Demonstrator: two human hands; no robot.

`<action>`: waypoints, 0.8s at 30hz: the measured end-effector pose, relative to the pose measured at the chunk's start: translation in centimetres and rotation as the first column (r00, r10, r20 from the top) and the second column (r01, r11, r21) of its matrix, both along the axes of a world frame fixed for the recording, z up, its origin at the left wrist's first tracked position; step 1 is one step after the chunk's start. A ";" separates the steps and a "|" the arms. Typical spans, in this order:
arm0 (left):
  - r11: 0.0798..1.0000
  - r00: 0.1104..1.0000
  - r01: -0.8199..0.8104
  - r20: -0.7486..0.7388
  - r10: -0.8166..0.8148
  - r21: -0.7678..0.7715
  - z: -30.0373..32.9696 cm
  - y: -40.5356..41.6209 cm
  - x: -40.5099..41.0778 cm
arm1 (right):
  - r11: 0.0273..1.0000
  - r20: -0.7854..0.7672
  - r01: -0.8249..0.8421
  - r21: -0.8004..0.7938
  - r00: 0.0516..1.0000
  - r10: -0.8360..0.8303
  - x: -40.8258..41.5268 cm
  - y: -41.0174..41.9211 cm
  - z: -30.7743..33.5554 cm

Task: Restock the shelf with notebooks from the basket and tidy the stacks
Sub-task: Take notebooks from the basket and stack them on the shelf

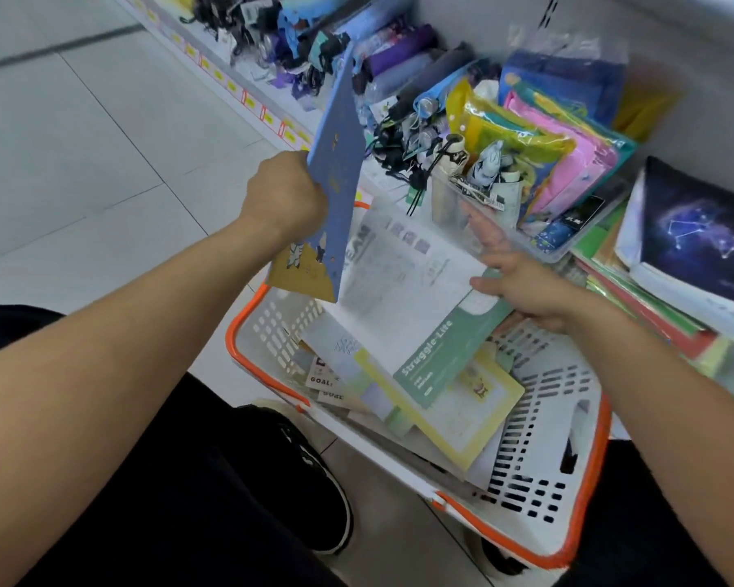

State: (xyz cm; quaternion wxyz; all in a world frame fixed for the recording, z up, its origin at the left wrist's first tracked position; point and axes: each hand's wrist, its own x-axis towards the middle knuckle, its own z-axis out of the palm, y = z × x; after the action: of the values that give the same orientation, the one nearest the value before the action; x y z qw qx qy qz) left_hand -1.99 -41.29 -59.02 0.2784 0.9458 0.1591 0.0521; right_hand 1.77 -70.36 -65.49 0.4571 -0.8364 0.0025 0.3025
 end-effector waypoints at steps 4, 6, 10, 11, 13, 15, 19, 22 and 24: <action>0.983 0.989 -0.056 0.128 0.079 -0.177 2.0 1.5 0.0 | 0.983 0.080 0.108 0.145 0.989 -0.121 0.4 -3.3 7.5; 0.915 0.973 -0.069 0.175 0.149 -0.397 3.5 1.8 -0.1 | 0.956 0.061 0.145 0.254 0.984 -0.166 0.2 -4.0 10.4; 0.542 0.969 0.029 0.157 0.192 -0.840 6.6 0.2 -0.3 | 0.852 0.000 0.174 0.493 0.980 -0.199 -0.6 -2.5 14.2; 0.435 0.970 0.064 0.158 0.183 -0.898 7.3 -0.7 -0.4 | 0.834 0.012 0.178 0.522 0.976 -0.216 -0.8 -1.7 14.8; 0.300 0.972 0.115 0.170 0.165 -0.947 8.8 -2.7 -0.3 | 0.812 0.066 0.178 0.555 0.964 -0.257 -1.4 -0.4 15.6; 0.227 0.974 0.143 0.178 0.139 -0.963 10.4 -4.8 -0.3 | 0.777 0.068 0.179 0.603 0.959 -0.274 -2.1 0.4 16.1; 0.122 0.973 0.198 0.210 0.096 -0.973 13.2 -7.7 0.3 | 0.670 -0.003 0.236 0.704 0.944 -0.330 -2.4 -0.4 18.1; 0.124 0.974 0.198 0.210 0.090 -0.972 14.8 -8.8 1.6 | 0.667 0.077 0.149 0.730 0.952 -0.297 -2.7 -2.4 20.9; 0.115 0.975 0.213 0.219 0.039 -0.970 16.1 -10.1 2.8 | 0.658 0.162 0.103 0.746 0.930 -0.329 -3.1 -3.7 22.2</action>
State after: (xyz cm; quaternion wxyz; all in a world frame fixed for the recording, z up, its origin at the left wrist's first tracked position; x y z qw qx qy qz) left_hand 0.77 -51.43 -42.87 0.8511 0.5203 0.0701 0.0067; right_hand -1.35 -74.10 -43.33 0.7785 -0.6143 -0.0823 0.0987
